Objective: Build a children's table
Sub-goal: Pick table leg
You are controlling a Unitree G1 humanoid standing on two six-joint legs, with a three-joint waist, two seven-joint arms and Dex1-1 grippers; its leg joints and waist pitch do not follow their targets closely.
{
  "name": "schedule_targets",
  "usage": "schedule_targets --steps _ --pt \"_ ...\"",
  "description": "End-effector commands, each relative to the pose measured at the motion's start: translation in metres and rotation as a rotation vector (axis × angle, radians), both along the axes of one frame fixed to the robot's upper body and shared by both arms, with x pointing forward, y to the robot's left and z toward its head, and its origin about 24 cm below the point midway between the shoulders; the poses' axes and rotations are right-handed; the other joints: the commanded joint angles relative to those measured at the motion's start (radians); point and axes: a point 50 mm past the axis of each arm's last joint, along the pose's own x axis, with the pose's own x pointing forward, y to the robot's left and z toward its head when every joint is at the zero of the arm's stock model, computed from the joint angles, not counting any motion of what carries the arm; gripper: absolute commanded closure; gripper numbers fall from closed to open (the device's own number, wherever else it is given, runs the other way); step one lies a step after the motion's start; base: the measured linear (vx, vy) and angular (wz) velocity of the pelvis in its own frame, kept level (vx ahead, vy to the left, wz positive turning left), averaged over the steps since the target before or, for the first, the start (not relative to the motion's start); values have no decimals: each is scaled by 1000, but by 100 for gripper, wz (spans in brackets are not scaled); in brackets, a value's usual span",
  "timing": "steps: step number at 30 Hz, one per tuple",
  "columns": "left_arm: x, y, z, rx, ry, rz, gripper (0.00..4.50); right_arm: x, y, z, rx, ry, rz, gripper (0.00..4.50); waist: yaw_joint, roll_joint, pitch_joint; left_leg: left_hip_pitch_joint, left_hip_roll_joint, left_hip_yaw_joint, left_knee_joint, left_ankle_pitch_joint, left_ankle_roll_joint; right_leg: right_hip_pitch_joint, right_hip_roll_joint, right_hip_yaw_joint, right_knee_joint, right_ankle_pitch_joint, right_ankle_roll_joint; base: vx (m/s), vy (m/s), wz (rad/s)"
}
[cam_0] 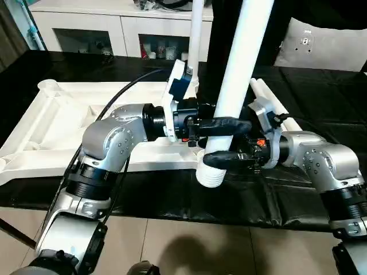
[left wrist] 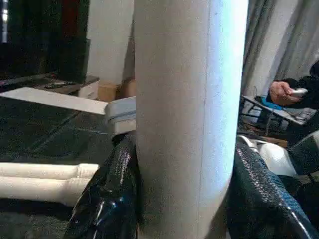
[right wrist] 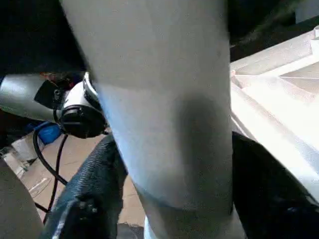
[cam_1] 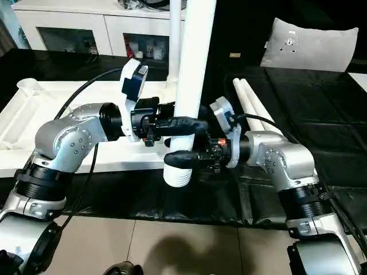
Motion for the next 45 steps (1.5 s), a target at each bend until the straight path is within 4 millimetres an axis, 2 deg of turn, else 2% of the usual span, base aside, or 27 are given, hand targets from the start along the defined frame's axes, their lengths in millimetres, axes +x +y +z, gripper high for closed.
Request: schedule_targets --steps 1,3,8,18,19,22,23,24,26,28,32,33,34,38,39,45 --pt "-1 -4 7 4 -45 -12 261 2 2 6 -13 -22 19 186 5 -14 -76 31 53 -23 -64 -181 15 44 -60 38 -70 -186 -237 0 0 0" --pt "-1 -5 7 2 -45 -12 261 2 3 5 -15 -20 19 210 4 -16 -75 30 53 -22 -64 -189 14 44 -60 38 -71 -193 -236 0 0 0" --pt "-1 -6 6 9 -49 -18 261 3 3 5 -20 -19 18 234 4 -14 -75 32 54 -24 -65 -194 9 43 -60 38 -71 -199 -232 0 0 0" --pt "-1 -7 2 41 -36 7 262 2 4 3 -10 -17 9 243 5 -14 -76 32 54 -24 -64 -189 12 44 -60 38 -69 -189 -236 0 0 0" --pt "-3 -6 3 41 -33 -8 262 1 4 2 -7 -13 9 244 4 -10 -76 31 53 -23 -64 -188 13 44 -59 38 -70 -183 -237 0 0 0" --pt "-6 -6 4 35 -34 -33 262 0 4 1 -6 -10 7 244 5 -11 -76 32 53 -23 -64 -189 13 44 -59 38 -69 -179 -241 0 0 0" --pt "-8 -6 4 33 -35 -44 206 0 4 1 -6 -9 6 244 5 -11 -76 32 54 -24 -65 -191 12 44 -59 38 -68 -180 -242 0 0 0" --pt "-10 -7 3 36 -35 -59 192 -1 4 0 -6 -7 0 244 5 -11 -77 33 54 -23 -64 -190 12 44 -60 38 -68 -175 -243 0 0 0" --pt "-13 -9 1 34 -25 -69 192 1 4 -3 -15 -11 -29 244 4 -7 -76 32 54 -25 -65 -201 9 44 -60 37 -69 -180 -244 0 0 0" --pt "-14 -10 0 33 -22 -70 161 1 4 -5 -20 -12 -39 251 3 -9 -75 32 54 -24 -66 -203 7 43 -59 38 -70 -181 -242 0 0 0" --pt "-16 -13 -6 -7 31 -54 149 -1 8 -11 -7 24 -78 252 2 -8 -74 34 54 -24 -67 -220 -3 42 -61 40 -74 -203 -239 0 0 0" --pt "-18 -15 -6 -22 44 -55 140 -1 9 -13 -3 28 -86 252 3 -5 -75 33 54 -26 -67 -223 -6 44 -61 39 -73 -208 -235 0 0 0" --pt "-19 -15 -6 -32 53 -55 116 -2 9 -14 1 31 -92 253 2 -7 -75 33 54 -26 -68 -220 -7 43 -61 40 -73 -200 -232 0 0 0" --pt "-27 -22 -3 -138 107 -74 107 -2 14 -18 51 32 -159 253 0 -4 -75 32 54 -25 -68 -228 -11 43 -60 39 -71 -191 -237 0 0 0" --pt "-27 -24 -2 -164 112 -62 79 -1 16 -19 66 25 -176 253 0 -6 -74 32 53 -26 -68 -236 -9 43 -62 39 -75 -199 -238 0 0 0" --pt "-34 -40 -1 -239 155 -19 67 0 29 -21 136 19 -270 254 -2 -6 -72 33 54 -28 -73 -255 -14 41 -60 40 -83 -245 -210 0 0 0"
